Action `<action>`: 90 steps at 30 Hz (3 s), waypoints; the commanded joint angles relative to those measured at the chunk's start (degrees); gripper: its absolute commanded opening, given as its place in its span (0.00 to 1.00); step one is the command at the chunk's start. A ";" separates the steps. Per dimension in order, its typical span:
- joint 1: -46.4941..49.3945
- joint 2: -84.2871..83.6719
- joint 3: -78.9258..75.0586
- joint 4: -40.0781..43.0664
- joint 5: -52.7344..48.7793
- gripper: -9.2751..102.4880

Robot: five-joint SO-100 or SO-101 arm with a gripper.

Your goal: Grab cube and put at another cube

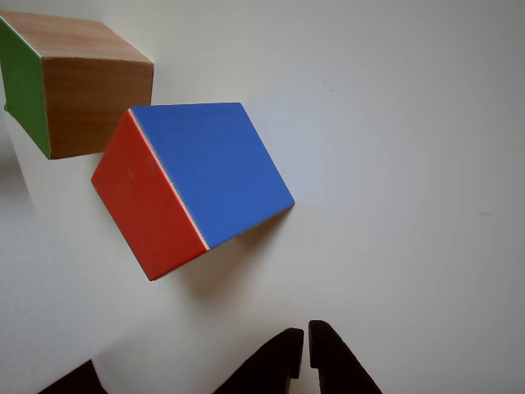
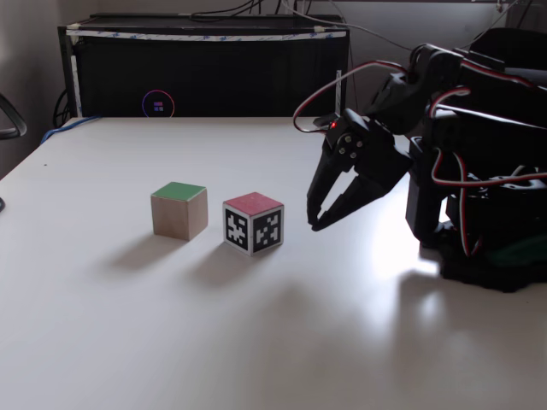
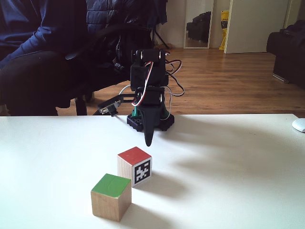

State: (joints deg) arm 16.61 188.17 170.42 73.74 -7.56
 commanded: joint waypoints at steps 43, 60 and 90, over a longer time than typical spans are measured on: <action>-5.71 -30.06 -29.27 -4.39 10.99 0.20; 2.64 -81.56 -73.83 2.99 17.40 0.35; 8.61 -116.72 -97.38 4.22 19.60 0.38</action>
State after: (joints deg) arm 25.31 71.72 76.20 78.22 11.95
